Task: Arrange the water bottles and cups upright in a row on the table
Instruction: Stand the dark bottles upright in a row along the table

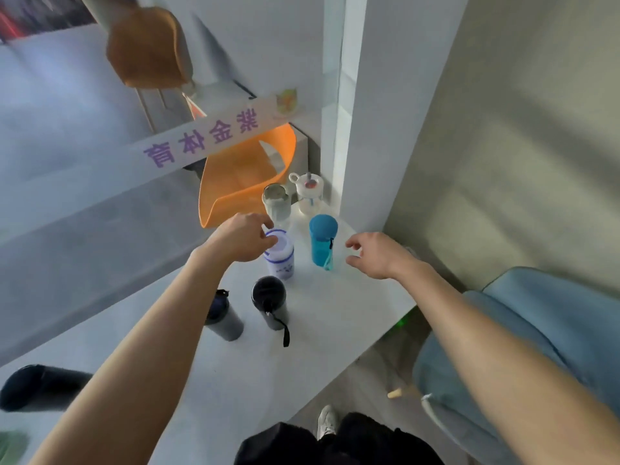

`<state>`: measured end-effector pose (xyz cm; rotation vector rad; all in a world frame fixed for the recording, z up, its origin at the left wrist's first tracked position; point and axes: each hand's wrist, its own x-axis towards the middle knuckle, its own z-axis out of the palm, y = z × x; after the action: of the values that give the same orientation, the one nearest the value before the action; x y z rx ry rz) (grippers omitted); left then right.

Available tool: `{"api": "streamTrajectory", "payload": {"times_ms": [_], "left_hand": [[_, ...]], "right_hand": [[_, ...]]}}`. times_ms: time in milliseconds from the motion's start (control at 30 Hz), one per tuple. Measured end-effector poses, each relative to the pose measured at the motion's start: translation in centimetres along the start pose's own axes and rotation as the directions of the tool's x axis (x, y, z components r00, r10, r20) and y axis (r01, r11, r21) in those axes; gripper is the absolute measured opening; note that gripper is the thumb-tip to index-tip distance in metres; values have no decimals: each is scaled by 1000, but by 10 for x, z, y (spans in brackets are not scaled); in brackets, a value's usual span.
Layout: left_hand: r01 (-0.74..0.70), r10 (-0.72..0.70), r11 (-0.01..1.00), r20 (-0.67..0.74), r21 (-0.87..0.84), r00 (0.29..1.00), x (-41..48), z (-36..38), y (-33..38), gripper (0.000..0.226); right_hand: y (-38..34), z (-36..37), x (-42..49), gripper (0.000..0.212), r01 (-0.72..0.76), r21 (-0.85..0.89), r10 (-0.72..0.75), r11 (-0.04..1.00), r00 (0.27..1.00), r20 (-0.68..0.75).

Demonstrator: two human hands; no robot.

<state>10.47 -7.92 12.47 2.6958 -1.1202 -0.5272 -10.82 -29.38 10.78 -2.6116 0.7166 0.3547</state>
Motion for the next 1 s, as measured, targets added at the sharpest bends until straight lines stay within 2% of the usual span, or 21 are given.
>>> {"api": "streamTrajectory", "payload": {"times_ms": [167,233,367,433,500,567,700,1000], "left_hand": [[116,-115,993,12,-23,993,41,5,-11,51],[148,-147,989,21,-29,989,51,15,-11,67],[189,-187,981,48,-48,981,64,37,0,100],[239,-232,970,119,-42,965,70,51,8,114],[271,-265,962,160,-16,951,77,66,10,116],[297,-287,954,159,-40,945,81,79,8,103],[331,-322,939,104,-91,941,82,88,2,80],[521,-526,849,-64,-87,848,74,68,-48,99]], "right_hand": [[4,-31,63,51,74,16,-73,997,996,-55],[2,-30,86,57,113,12,-112,994,993,-24],[6,-5,133,102,192,21,-193,981,978,83],[11,13,151,113,237,40,-240,971,963,121],[17,31,165,102,303,54,-307,952,942,132],[21,42,173,92,343,78,-349,936,931,105],[19,50,181,88,404,75,-410,912,907,96],[-44,69,205,86,536,88,-543,840,832,117]]}}
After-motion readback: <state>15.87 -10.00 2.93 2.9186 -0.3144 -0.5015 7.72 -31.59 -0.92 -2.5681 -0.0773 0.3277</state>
